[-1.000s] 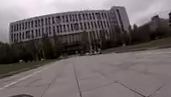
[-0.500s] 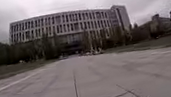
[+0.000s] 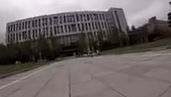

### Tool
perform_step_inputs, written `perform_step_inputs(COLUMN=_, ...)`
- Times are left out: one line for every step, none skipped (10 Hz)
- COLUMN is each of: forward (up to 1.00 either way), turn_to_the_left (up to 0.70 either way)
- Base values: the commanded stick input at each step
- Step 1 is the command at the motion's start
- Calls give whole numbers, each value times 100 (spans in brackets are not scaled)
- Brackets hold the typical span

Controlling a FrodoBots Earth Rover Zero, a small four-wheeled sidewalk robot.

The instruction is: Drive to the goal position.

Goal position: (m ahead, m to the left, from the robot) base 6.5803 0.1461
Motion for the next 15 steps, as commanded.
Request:
perform_step_inputs(forward=100, turn_to_the_left=-3)
perform_step_inputs(forward=100, turn_to_the_left=-5)
perform_step_inputs(forward=100, turn_to_the_left=-3)
perform_step_inputs(forward=100, turn_to_the_left=-1)
perform_step_inputs(forward=100, turn_to_the_left=-20)
perform_step_inputs(forward=100, turn_to_the_left=-7)
perform_step_inputs(forward=100, turn_to_the_left=0)
perform_step_inputs(forward=100, turn_to_the_left=0)
perform_step_inputs(forward=100, turn_to_the_left=0)
perform_step_inputs(forward=100, turn_to_the_left=0)
perform_step_inputs(forward=100, turn_to_the_left=0)
perform_step_inputs(forward=100, turn_to_the_left=-1)
perform_step_inputs(forward=100, turn_to_the_left=-13)
perform_step_inputs(forward=100, turn_to_the_left=-22)
perform_step_inputs(forward=100, turn_to_the_left=-5)
